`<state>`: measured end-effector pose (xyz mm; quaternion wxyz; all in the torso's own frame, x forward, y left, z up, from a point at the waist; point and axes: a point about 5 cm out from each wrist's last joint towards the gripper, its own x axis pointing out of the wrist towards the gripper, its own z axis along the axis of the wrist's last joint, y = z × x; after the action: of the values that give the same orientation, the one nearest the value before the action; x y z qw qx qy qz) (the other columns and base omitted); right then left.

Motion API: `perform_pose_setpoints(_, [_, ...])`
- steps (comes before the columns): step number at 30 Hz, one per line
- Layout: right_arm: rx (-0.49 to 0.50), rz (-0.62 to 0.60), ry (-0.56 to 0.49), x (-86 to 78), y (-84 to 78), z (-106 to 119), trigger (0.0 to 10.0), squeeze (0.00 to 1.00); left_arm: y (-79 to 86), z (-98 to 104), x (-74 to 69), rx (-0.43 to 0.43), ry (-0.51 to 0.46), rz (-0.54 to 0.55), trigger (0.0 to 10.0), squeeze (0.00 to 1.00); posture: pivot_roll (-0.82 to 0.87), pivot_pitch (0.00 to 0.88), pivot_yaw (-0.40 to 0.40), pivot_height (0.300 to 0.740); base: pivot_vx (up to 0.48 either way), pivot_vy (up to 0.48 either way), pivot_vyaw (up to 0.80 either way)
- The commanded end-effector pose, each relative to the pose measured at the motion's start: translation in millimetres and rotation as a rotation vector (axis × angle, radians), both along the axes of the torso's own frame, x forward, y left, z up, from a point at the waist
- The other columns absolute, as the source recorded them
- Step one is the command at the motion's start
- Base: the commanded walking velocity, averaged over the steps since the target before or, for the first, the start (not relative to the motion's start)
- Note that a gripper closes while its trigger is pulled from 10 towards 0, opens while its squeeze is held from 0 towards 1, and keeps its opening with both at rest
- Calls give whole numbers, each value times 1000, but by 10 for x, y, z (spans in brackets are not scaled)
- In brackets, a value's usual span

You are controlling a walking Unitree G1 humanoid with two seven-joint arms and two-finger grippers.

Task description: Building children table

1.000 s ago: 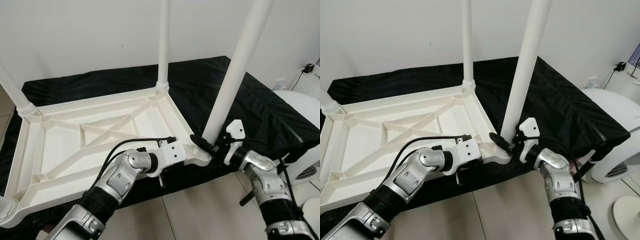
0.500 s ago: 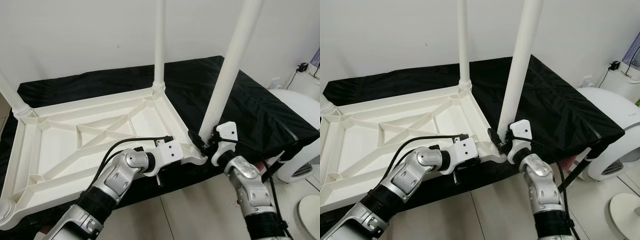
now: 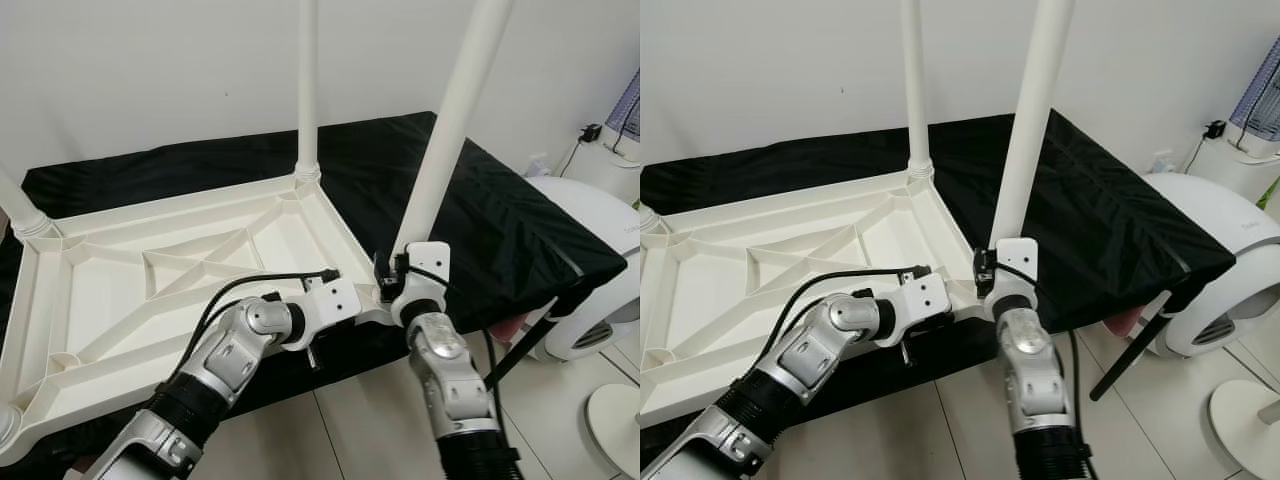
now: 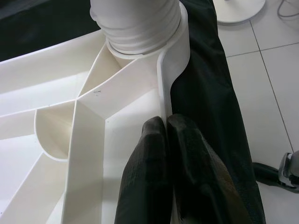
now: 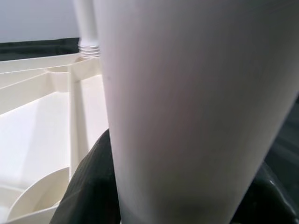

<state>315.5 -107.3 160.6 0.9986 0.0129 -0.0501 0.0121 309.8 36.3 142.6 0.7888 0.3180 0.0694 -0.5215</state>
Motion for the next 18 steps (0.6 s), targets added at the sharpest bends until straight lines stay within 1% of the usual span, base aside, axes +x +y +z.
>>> perform_pose_setpoints(1, [16, 55, 52, -11, 251, -60, 10000, 0, -65, -126, -71, 33, 35, -22, 10000, 0, -80, 65, 24, 740, 0, 0, 0])
perform_pose_setpoints(5, [2, 47, 48, -11, 291, -46, 10000, 0, -66, -124, -73, 34, 36, -21, 10000, 0, -78, 66, 25, 740, 0, 0, 0])
perform_pose_setpoints(6, [11, 53, 49, -20, 293, -37, 10000, 176, -64, -124, -72, 35, 36, -19, 10000, 0, -78, 66, 25, 740, 0, 0, 0])
perform_pose_setpoints(7, [11, 53, 49, -20, 293, -37, 10000, 176, -64, -124, -72, 35, 36, -19, 10000, 0, -78, 66, 25, 740, 0, 0, 0])
perform_pose_setpoints(8, [21, 73, 47, -26, 296, -33, 10000, 1000, -62, -124, -70, 35, 35, -18, 10000, 0, -78, 66, 25, 740, 0, 0, 0])
perform_pose_setpoints(11, [25, 87, 34, -43, 300, -17, 10000, 1000, -59, -124, -69, 35, 35, -15, 10000, 0, -78, 66, 25, 740, 0, 0, 0])
perform_pose_setpoints(14, [7, 79, 29, -52, 287, -22, 10000, 1000, -59, -126, -70, 35, 36, -14, 10000, 0, -78, 66, 25, 740, 0, 0, 0])
perform_pose_setpoints(18, [0, 71, 33, -49, 237, -46, 10000, 1000, -62, -122, -68, 33, 36, -14, 10000, 0, -81, 74, 26, 740, 0, 0, 0])
